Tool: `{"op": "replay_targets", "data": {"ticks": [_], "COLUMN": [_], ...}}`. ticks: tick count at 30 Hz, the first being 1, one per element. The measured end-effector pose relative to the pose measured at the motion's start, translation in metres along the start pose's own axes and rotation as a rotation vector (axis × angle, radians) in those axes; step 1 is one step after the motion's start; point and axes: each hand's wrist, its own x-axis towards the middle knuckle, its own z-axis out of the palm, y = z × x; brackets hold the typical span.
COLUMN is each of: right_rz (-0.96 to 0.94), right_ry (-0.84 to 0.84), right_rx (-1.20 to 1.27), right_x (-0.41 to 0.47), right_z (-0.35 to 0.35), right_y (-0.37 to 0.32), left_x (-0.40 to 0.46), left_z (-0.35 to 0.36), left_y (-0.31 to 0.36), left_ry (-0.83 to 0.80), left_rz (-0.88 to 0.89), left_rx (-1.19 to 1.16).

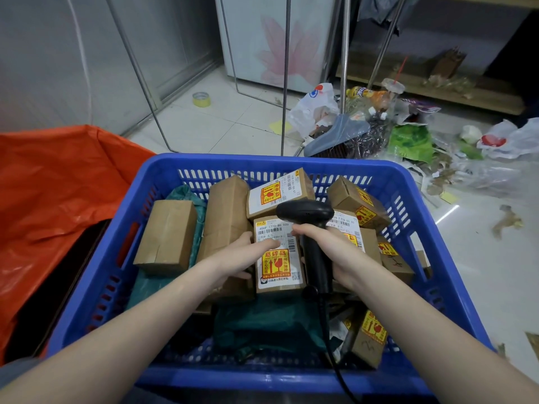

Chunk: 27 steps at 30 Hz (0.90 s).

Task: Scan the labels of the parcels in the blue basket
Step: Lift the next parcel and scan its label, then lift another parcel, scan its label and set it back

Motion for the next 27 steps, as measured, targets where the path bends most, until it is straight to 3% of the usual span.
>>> {"op": "replay_targets", "data": {"ticks": [10, 18, 23, 27], "right_rz": [-0.026, -0.157, -0.221, -0.142], "right_ry": [0.003, 0.071, 0.219, 0.225], "right_rx": [0.038, 0.165, 0.119, 0.000], "right_x": [0.000, 0.002, 0.025, 0.042], "right_z": [-0.001, -0.014, -0.023, -0.024], "right_y": [-0.007, -0.035, -0.053, -0.056], "left_x": [-0.011, -0.005, 0.030, 0.058], "left_z": [-0.005, -0.025, -0.031, -0.026], "left_y": [0.021, 0.036, 0.036, 0.035], "left_ry": [0.088, 0.318, 0.429, 0.413], "left_rz": [0.098, 0.319, 0.258, 0.178], "left_rx": [0.049, -0.073, -0.126, -0.193]}}
